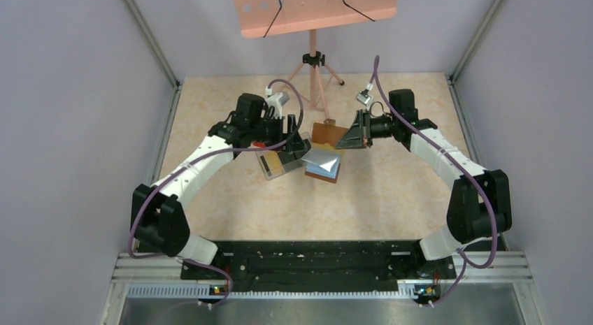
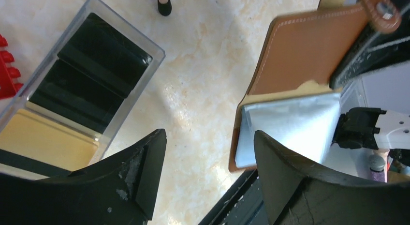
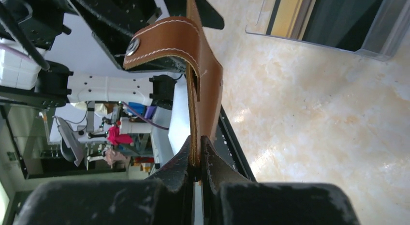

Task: Put the credit cards into the card holder
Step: Turn over the card slot in the card holder.

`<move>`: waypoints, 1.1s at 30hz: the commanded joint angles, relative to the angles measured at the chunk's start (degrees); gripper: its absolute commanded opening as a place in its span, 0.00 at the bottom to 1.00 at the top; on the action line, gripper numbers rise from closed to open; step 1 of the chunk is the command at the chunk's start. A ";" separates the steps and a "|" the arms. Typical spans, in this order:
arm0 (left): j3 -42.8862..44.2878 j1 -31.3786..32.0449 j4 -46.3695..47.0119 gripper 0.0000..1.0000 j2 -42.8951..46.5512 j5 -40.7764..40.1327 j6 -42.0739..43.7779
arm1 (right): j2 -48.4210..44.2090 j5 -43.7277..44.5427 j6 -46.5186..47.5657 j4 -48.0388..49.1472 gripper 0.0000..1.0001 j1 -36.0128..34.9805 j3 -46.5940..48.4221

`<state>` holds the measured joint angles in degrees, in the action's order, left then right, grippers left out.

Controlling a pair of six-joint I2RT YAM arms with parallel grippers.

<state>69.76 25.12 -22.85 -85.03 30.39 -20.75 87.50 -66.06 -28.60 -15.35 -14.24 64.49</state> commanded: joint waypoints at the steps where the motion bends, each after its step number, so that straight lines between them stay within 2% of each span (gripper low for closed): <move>1: 1.25 0.69 -7.34 0.71 2.73 -0.80 2.00 | 0.02 2.51 -1.15 2.79 0.00 -0.35 1.80; 9: -0.31 1.36 -11.10 0.69 2.38 -1.09 2.84 | 0.28 2.56 -1.75 3.34 0.00 -0.30 2.04; 14: -0.02 1.94 -11.95 0.69 1.51 -4.26 2.78 | 0.30 1.84 -2.86 4.81 0.00 -0.33 1.95; 17: 1.68 1.90 -13.78 0.69 0.41 -7.71 1.55 | 0.37 1.84 -2.87 4.81 0.00 -0.32 1.85; 23: 3.74 1.95 -15.01 0.68 -1.94 -8.24 0.68 | 0.43 1.98 -3.03 5.08 0.00 -0.33 1.77; 33: 1.99 2.06 -3.98 0.67 -0.34 4.23 -2.06 | 0.40 1.77 -2.95 5.25 0.00 -0.33 1.24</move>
<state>71.16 27.00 -34.20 -87.39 28.05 -20.93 87.83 -63.26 -31.35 -12.78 -14.24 64.49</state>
